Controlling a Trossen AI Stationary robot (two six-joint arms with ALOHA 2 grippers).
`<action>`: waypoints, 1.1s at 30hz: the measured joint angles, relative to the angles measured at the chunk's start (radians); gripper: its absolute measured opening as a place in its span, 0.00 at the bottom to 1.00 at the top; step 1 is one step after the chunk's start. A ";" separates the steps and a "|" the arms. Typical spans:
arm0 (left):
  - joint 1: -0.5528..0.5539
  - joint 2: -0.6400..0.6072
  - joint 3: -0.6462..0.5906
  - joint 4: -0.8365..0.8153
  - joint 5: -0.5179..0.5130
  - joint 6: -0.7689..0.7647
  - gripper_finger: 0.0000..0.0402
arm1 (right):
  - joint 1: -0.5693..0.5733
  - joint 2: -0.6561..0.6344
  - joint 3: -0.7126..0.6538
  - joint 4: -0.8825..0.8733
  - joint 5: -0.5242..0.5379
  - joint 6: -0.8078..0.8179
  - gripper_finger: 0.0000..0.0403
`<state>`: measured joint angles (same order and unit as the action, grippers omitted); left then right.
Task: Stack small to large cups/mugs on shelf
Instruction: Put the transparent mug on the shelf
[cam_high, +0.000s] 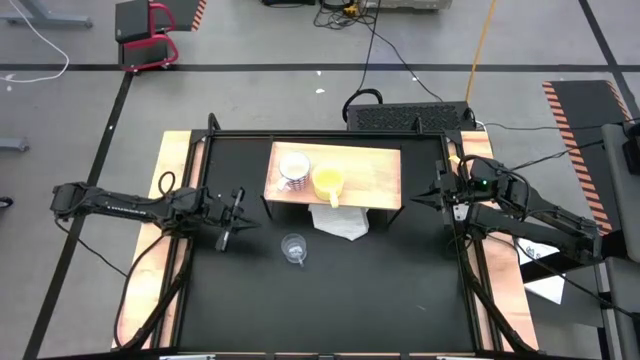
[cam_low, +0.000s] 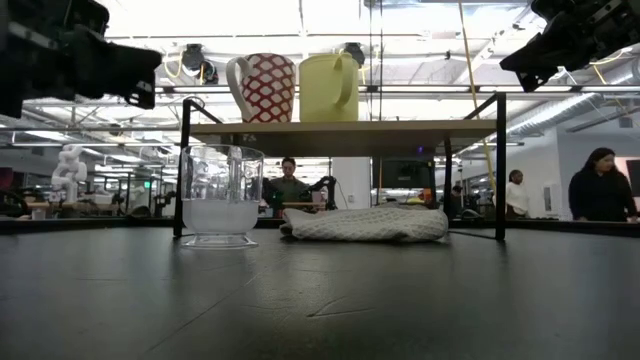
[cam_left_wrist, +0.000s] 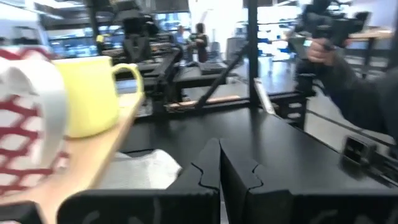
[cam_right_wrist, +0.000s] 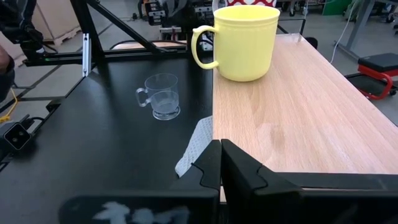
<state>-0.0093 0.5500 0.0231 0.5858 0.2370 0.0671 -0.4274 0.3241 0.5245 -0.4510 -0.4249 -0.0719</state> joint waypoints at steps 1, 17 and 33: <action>0.000 0.000 0.009 0.000 -0.014 -0.005 0.01 | 0.000 0.000 0.000 0.002 0.000 0.000 0.00; -0.083 0.422 0.206 0.034 0.012 0.018 0.00 | 0.000 0.000 0.000 0.002 0.000 0.000 0.00; -0.130 0.642 0.280 0.049 0.082 0.058 0.00 | 0.000 0.000 0.000 -0.002 0.000 0.000 0.00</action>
<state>-0.1398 1.1917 0.3031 0.6350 0.3192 0.1251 -0.4274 0.3237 0.5243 -0.4530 -0.4252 -0.0719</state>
